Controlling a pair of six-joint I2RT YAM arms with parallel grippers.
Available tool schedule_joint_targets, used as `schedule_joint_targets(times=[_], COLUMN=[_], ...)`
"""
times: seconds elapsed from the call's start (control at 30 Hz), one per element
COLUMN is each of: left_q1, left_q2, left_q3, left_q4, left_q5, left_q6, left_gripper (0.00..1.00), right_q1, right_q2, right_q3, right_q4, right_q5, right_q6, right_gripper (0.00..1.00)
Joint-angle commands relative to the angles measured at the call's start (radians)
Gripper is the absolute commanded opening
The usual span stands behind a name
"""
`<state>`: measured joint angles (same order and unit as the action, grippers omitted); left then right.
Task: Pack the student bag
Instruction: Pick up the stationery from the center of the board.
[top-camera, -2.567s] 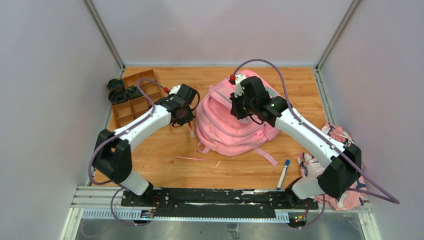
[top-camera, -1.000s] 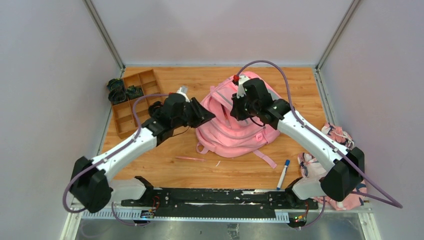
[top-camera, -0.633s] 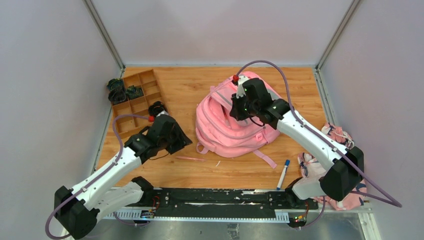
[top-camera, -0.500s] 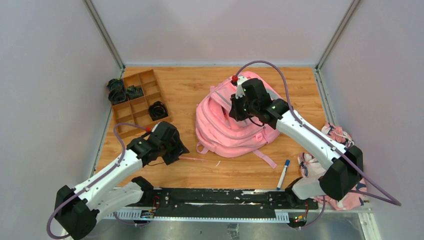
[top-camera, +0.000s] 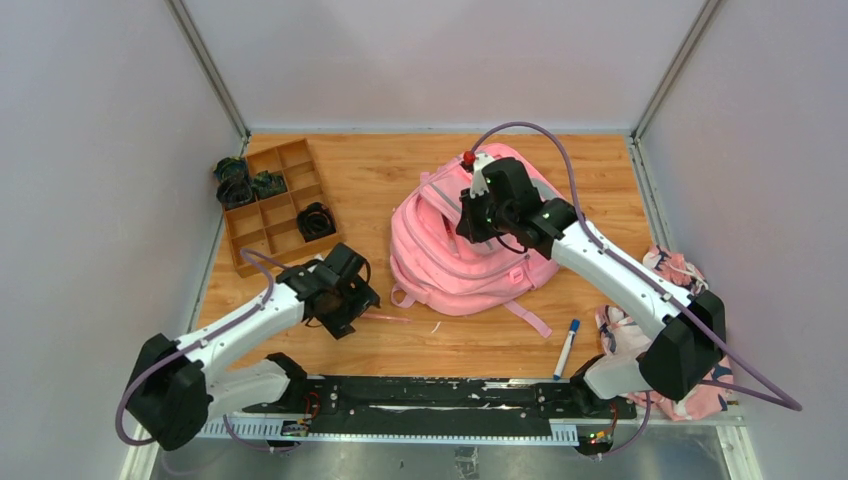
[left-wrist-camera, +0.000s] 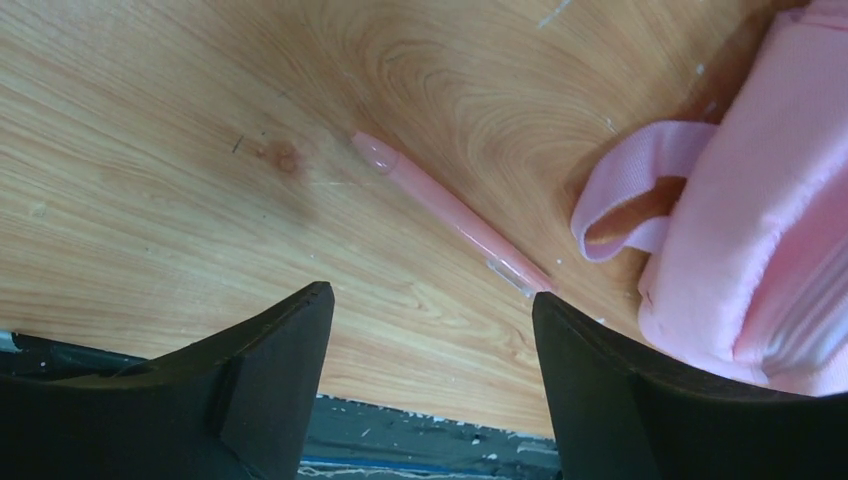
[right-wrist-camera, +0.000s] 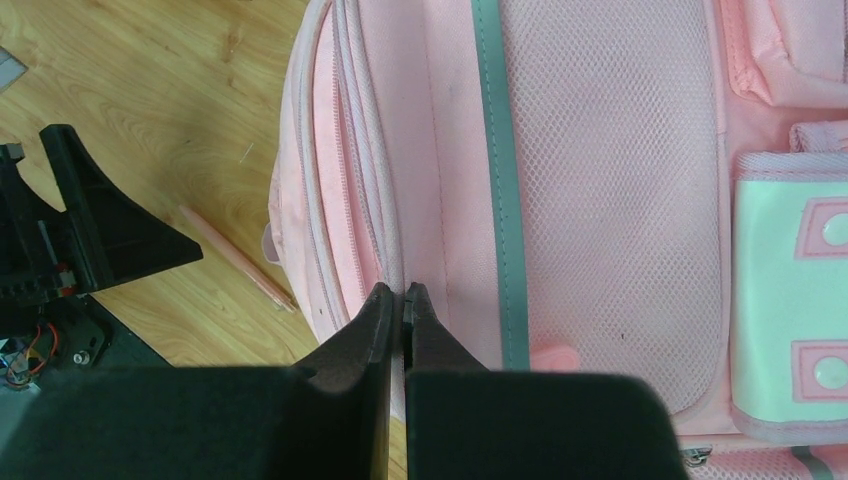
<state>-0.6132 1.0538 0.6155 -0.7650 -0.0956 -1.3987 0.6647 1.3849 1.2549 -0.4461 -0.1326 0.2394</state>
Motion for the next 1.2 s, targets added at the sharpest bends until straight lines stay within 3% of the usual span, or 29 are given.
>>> schedule_joint_targets(times=[0.0,0.37,0.63,0.73,0.87,1.0,1.17], left_q1=[-0.008,-0.019,-0.021,-0.021,-0.021,-0.020,-0.018], left_q2=[0.117,0.389,0.442,0.471,0.483,0.453,0.327], left_q3=[0.080,0.180,0.191,0.202,0.205,0.189,0.189], left_q4=[0.012,0.012,0.030,0.034,0.046,0.108,0.166], left_q5=[-0.045,0.043,0.010,0.006,-0.004,0.000,-0.021], left_q6=[-0.039,-0.022,-0.025,-0.021,-0.008,0.024,0.103], left_gripper=[0.77,0.64,0.35,0.33,0.29,0.01,0.00], right_q1=[0.018,0.019,0.019,0.019,0.018,0.019,0.018], right_q2=[-0.038,-0.070,-0.074,-0.076,-0.087,-0.094,-0.115], right_q3=[-0.014,-0.027,-0.031,-0.032,-0.035,-0.035,-0.027], right_q4=[0.042,0.025,0.023,0.023,0.021,0.016,0.010], right_q5=[-0.034,-0.016,-0.011,-0.011,-0.001,0.006,-0.006], right_q6=[0.021,0.012,0.013,0.013,0.009,0.004,0.009], right_gripper=[0.00,0.00,0.00,0.00,0.00,0.00,0.00])
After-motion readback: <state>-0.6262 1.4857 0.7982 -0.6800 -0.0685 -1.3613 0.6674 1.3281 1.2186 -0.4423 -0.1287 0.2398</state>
